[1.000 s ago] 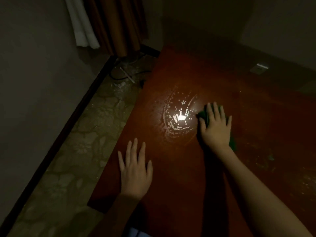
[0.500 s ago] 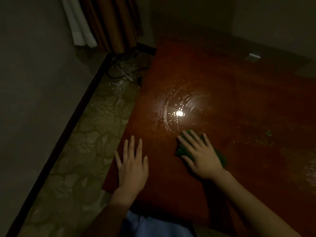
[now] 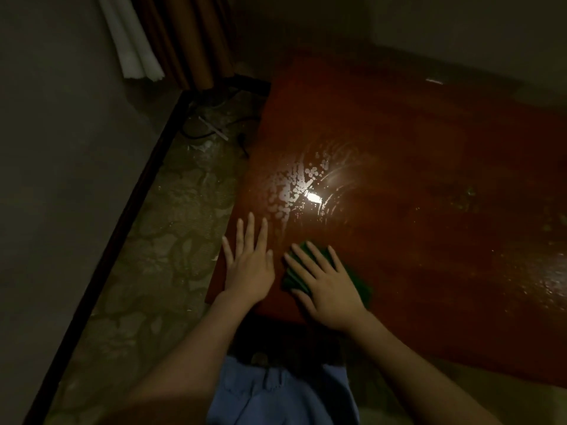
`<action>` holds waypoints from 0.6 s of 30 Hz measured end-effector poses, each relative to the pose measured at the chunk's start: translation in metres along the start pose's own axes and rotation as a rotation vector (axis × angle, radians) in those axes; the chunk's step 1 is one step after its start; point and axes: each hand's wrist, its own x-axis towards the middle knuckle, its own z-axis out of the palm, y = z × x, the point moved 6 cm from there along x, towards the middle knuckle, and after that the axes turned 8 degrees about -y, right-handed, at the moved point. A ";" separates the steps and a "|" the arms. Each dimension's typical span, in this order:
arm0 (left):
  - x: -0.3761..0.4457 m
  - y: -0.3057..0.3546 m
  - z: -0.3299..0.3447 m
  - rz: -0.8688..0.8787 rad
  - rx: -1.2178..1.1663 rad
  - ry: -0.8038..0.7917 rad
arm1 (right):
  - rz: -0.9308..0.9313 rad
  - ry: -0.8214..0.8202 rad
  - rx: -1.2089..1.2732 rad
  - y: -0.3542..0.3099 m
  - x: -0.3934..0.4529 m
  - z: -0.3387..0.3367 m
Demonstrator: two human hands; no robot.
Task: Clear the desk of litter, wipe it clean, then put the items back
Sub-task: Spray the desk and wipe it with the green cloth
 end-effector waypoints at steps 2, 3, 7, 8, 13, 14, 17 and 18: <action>-0.001 0.000 0.000 0.014 -0.013 0.001 | -0.048 -0.013 -0.037 0.012 -0.030 0.015; 0.000 0.000 0.000 0.019 -0.020 0.000 | -0.019 -0.011 -0.028 0.026 -0.036 0.015; -0.001 0.000 0.002 0.031 -0.025 0.020 | 0.462 0.039 0.173 0.082 -0.017 -0.001; -0.001 0.000 0.002 0.032 -0.026 0.027 | 0.610 0.058 0.222 0.090 -0.007 -0.006; 0.000 0.001 -0.003 -0.011 -0.077 0.003 | 0.408 0.043 0.182 0.028 0.025 -0.013; 0.000 0.006 -0.008 -0.033 -0.107 0.022 | 0.279 0.051 0.128 0.009 0.017 -0.007; 0.004 0.044 -0.020 0.001 -0.158 0.055 | 0.035 0.042 0.013 -0.014 -0.028 0.024; 0.007 0.062 -0.023 0.049 -0.162 0.066 | -0.005 0.012 -0.022 -0.011 -0.045 0.034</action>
